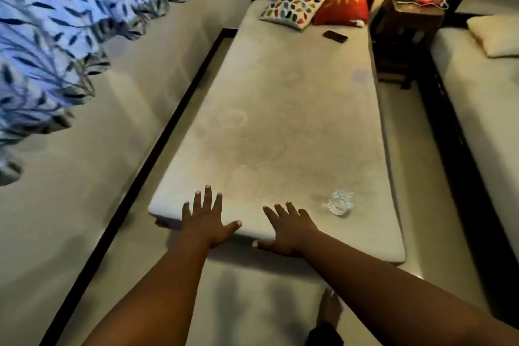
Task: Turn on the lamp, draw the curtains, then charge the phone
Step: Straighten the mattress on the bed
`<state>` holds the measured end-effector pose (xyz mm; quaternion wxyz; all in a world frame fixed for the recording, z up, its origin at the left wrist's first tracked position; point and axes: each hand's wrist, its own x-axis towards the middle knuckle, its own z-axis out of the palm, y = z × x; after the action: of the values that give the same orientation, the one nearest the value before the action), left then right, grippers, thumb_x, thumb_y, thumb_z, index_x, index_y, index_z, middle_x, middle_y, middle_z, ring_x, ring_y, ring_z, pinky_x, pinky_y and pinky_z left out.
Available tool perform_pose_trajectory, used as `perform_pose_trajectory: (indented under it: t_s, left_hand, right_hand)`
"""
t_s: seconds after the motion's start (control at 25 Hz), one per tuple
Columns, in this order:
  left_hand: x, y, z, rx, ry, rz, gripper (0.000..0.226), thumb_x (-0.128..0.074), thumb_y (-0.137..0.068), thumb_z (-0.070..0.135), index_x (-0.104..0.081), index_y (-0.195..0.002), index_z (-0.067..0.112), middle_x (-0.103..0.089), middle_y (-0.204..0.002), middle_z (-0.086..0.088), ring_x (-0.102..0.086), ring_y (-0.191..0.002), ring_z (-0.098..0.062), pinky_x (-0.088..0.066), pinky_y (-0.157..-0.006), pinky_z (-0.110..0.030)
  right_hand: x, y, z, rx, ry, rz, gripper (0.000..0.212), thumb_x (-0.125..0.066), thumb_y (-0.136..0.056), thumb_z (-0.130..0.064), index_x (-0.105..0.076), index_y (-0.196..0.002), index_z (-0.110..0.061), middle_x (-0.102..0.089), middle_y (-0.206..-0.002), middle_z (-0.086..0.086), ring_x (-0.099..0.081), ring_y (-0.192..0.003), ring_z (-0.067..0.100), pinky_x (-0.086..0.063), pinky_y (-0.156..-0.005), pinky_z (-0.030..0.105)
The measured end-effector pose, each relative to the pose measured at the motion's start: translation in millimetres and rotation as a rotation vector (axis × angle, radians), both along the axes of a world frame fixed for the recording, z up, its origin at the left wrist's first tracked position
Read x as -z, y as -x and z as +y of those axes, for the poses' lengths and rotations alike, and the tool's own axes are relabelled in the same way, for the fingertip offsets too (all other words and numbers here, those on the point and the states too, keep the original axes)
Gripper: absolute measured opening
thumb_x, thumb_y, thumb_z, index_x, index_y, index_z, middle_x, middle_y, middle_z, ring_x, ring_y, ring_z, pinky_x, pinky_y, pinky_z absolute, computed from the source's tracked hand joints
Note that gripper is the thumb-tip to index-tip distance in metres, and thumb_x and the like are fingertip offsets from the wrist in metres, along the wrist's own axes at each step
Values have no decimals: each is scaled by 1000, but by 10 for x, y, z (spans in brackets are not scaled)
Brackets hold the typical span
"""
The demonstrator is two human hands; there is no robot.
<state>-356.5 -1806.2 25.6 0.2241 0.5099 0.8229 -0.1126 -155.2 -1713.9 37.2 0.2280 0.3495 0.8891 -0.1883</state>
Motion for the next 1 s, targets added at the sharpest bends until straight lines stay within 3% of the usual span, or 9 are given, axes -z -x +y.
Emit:
perform_pose_trajectory:
  t_s: [0.4, 0.6, 0.8, 1.0]
  left_hand:
    - [323, -1444, 2155, 113, 127, -97, 99, -27, -81, 81, 11, -151, 23, 22, -158, -7, 12, -146, -28, 5, -114, -53]
    - [669, -1834, 2445, 274, 181, -102, 100, -30, -79, 81, 9, -152, 24, 15, -160, -6, 9, -147, -28, 6, -114, -52]
    - [1169, -1843, 2453, 359, 269, -78, 99, -32, -81, 79, 9, -152, 22, 15, -160, -6, 9, -147, -28, 7, -114, -52]
    - [1531, -1604, 2577, 385, 322, -43, 98, -30, -83, 77, 8, -152, 20, 12, -160, -7, 6, -147, -29, 5, -114, -52]
  right_hand:
    - [307, -1530, 1979, 129, -30, -77, 103, -43, -75, -78, -1, -151, -22, -7, -159, 13, -10, -143, 40, -19, -112, 54]
    - [685, -1650, 2188, 175, -22, -135, 105, -57, -73, -71, -4, -150, -22, -14, -157, 13, -29, -135, 41, -33, -102, 49]
    - [1177, -1615, 2190, 156, 20, -202, 105, -62, -77, -60, 2, -151, -22, -4, -159, 15, -20, -138, 48, -29, -106, 53]
    - [1580, -1467, 2298, 112, 51, -225, 113, -66, -70, -64, 2, -150, -24, -3, -159, 14, -19, -137, 52, -29, -105, 56]
